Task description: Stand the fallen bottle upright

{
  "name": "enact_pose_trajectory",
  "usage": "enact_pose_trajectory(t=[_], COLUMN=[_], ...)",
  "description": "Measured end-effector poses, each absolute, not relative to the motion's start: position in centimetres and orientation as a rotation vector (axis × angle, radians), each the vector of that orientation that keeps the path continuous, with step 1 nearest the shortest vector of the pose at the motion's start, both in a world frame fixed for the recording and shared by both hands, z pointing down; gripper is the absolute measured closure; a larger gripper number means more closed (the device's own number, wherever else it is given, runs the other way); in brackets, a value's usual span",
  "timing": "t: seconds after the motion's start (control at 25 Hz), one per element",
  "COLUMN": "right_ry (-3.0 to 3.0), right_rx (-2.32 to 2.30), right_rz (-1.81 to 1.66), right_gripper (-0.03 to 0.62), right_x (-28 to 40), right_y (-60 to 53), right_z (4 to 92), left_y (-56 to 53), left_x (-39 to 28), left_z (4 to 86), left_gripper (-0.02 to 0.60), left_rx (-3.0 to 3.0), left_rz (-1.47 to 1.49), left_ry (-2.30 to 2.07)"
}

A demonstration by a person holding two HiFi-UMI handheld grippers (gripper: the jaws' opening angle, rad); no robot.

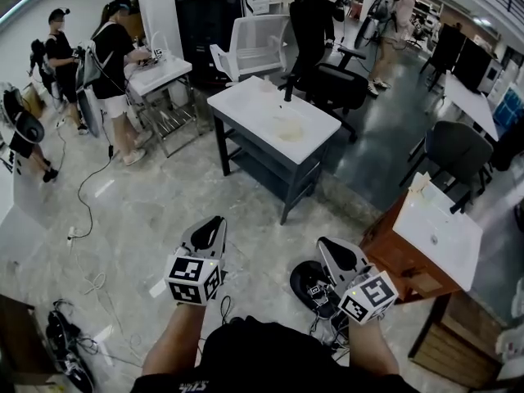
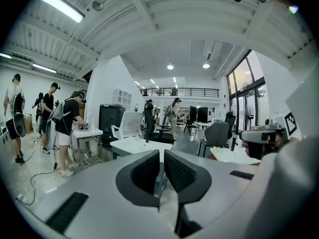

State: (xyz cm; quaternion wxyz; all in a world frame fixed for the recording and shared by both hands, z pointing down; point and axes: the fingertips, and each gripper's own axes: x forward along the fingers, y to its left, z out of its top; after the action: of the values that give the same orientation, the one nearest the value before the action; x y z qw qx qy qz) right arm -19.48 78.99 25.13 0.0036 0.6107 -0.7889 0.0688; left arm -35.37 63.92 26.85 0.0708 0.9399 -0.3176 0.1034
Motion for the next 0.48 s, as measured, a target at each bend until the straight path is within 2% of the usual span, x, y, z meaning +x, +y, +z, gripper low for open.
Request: enact_pose_trajectory(t=[0.48], right_ry=[-2.496], right_rx=[1.875], right_rz=[0.332], right_gripper=[0.582], right_x=[-15.6], right_y=[77.9], right_z=[27.5], left_y=[63.3], left_x=[-30.8], left_z=[28.4], left_gripper=[0.54], left_rx=[2.828], left_rz=[0.349], left_ry=[-0.931])
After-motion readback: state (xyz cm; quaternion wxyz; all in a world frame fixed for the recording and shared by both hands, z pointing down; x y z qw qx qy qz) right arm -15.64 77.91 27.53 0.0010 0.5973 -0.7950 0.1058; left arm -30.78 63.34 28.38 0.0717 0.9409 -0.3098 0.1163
